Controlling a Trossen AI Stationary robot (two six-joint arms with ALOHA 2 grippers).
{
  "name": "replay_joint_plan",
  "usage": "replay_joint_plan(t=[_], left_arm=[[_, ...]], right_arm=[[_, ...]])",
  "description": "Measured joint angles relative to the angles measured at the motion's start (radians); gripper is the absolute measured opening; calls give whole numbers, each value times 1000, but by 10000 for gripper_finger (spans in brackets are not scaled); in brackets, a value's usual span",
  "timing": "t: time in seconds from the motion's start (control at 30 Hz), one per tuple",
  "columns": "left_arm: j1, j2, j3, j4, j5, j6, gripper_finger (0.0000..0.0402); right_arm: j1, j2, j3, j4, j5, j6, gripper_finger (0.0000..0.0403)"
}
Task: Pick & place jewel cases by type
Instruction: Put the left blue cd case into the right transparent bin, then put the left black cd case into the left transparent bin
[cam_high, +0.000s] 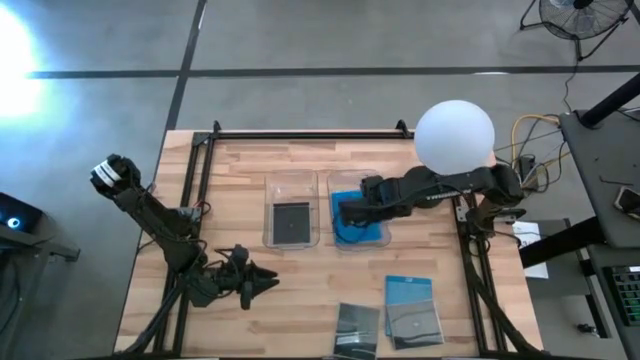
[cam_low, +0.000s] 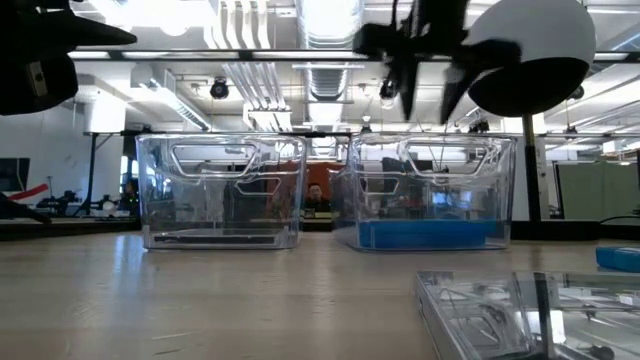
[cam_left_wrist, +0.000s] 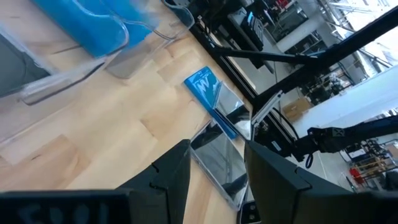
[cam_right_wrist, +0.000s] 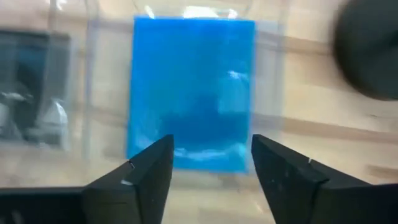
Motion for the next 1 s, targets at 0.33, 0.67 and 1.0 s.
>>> replay_joint_plan(t=[0.33,0.67,1.0], left_arm=[[-1,0,0,1,95,8,133],[0,0,0,0,154,56,133],[0,0,0,0,183,55,133]], right_arm=[[337,-45,53,18,-165,18,218],[651,197,52,434,-273,397,196],[692,424,242,494,-288,640,220]])
